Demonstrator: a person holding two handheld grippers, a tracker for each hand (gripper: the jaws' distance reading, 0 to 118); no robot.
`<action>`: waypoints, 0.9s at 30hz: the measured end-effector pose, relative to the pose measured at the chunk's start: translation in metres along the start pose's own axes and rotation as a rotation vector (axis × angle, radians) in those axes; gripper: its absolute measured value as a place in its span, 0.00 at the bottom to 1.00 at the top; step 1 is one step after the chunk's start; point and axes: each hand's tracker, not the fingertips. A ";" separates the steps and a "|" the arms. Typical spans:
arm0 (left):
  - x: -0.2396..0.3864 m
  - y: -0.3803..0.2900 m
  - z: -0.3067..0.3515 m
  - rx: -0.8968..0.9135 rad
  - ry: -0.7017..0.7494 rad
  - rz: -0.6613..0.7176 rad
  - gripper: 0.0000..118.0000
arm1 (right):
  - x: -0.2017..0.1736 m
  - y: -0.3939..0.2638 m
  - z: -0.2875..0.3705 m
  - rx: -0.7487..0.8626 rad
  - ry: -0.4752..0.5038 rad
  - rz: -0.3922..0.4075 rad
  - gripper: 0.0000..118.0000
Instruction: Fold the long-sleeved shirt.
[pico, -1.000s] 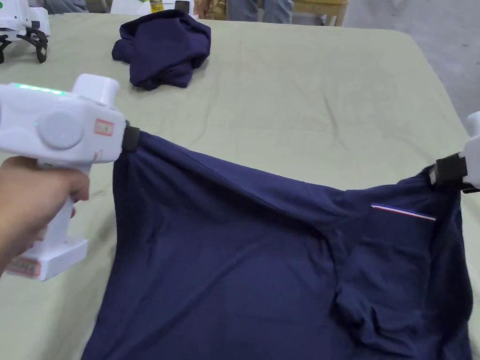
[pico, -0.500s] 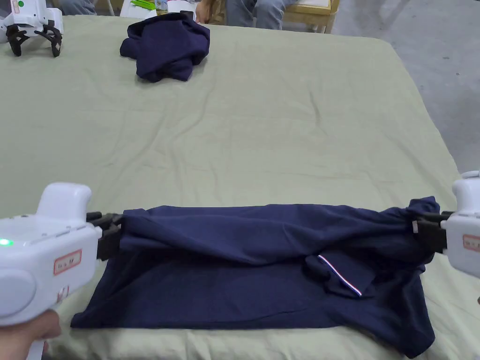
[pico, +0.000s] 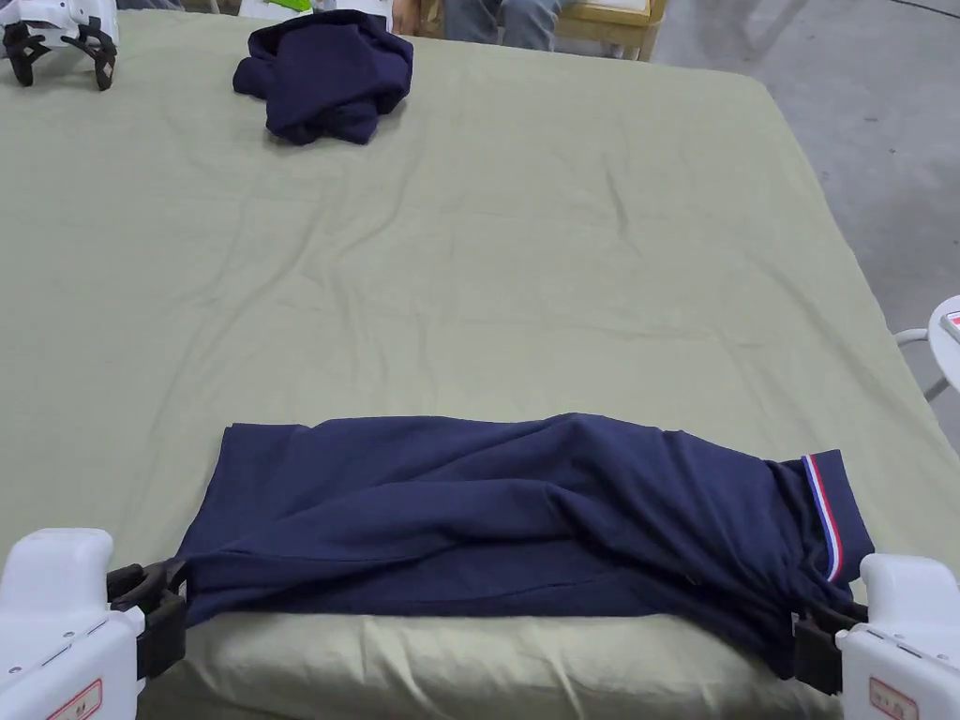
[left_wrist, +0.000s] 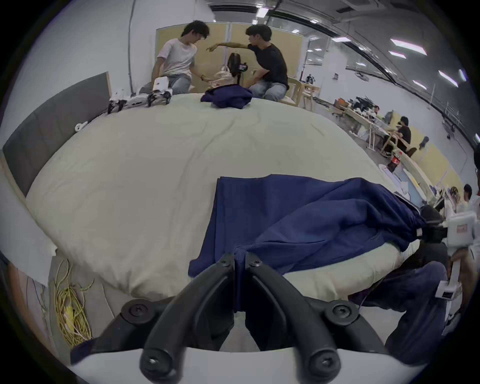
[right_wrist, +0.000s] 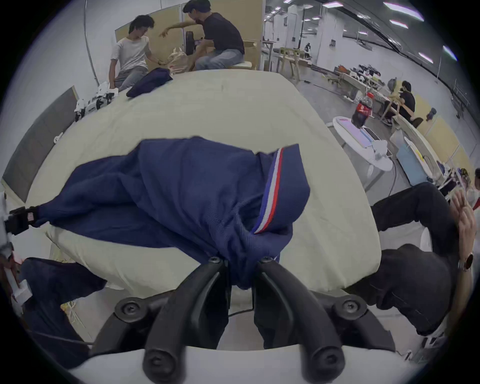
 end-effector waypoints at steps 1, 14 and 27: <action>0.000 -0.001 -0.002 0.003 0.020 -0.003 0.03 | 0.001 -0.002 -0.002 0.001 -0.008 -0.005 0.15; 0.000 -0.006 -0.023 -0.035 0.131 -0.122 0.03 | 0.017 0.003 -0.013 -0.050 -0.023 -0.039 0.13; 0.010 0.018 0.016 -0.030 0.126 0.022 0.85 | -0.005 0.018 0.033 0.020 -0.011 -0.015 0.97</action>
